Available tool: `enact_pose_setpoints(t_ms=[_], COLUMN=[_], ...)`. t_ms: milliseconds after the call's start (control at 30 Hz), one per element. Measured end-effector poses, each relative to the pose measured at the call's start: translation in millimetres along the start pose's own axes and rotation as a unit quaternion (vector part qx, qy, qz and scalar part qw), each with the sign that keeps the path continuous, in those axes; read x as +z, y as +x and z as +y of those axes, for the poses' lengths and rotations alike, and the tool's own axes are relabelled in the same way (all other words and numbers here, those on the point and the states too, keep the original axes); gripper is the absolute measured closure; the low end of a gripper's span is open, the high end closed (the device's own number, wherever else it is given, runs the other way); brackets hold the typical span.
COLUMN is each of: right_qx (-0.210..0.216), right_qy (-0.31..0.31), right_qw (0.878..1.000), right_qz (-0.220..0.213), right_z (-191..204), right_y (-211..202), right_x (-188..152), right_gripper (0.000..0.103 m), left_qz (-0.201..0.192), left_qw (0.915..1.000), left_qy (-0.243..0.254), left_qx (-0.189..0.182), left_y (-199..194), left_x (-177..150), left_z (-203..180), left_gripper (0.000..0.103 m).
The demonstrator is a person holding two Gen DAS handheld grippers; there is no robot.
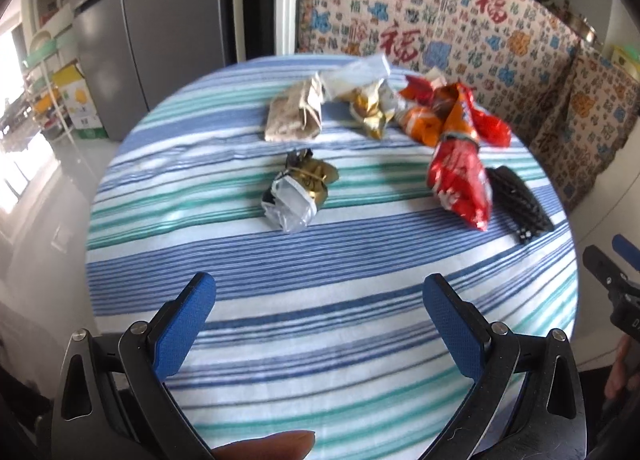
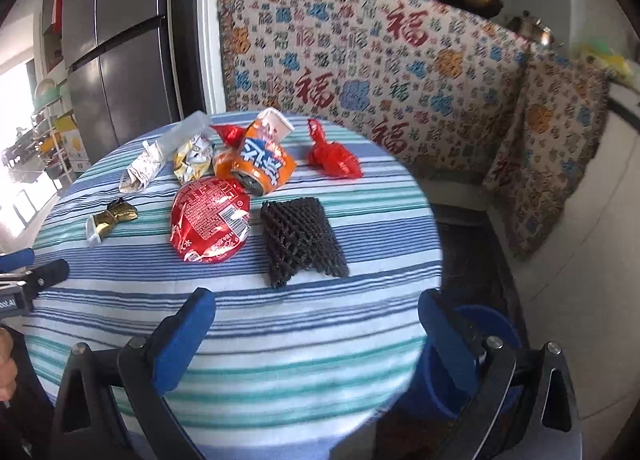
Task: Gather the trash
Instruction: 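Reach the right tool to the black foam net while the left tool grasps the gold-white wrapper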
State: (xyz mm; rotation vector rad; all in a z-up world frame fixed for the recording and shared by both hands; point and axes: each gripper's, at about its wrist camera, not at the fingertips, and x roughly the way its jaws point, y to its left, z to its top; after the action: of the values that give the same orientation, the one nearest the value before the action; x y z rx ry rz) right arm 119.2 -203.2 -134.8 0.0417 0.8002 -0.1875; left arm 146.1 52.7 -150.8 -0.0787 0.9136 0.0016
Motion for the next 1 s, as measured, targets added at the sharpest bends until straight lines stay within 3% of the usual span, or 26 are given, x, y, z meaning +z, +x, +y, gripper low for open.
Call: enact_pose_setpoints(t_ms=[233,367,600,1000], right_qx=[0.000,0.000,0.045,0.065], right_qy=[-0.013,-0.026,-0.035,-0.055], right_qw=[0.997,0.993,0.993,0.993], right_qz=[0.070,0.114,0.101,0.086], right_z=[4,6,0,2], right_y=[72,109,126,164], right_x=[13,15,27,60], right_gripper=[0.000,0.000,0.000,0.000], left_qz=[0.071,0.064,0.016,0.017], left_qw=[0.9973,0.9976,0.9989,0.9982], left_qy=[-0.018,0.011,0.039,0.058], left_qx=[0.001,0.024,0.018,-0.001], left_y=[62,75,91,111], left_x=[11,19,37,61], left_z=[11,8,19,29], left_gripper=[0.000,0.000,0.000,0.000])
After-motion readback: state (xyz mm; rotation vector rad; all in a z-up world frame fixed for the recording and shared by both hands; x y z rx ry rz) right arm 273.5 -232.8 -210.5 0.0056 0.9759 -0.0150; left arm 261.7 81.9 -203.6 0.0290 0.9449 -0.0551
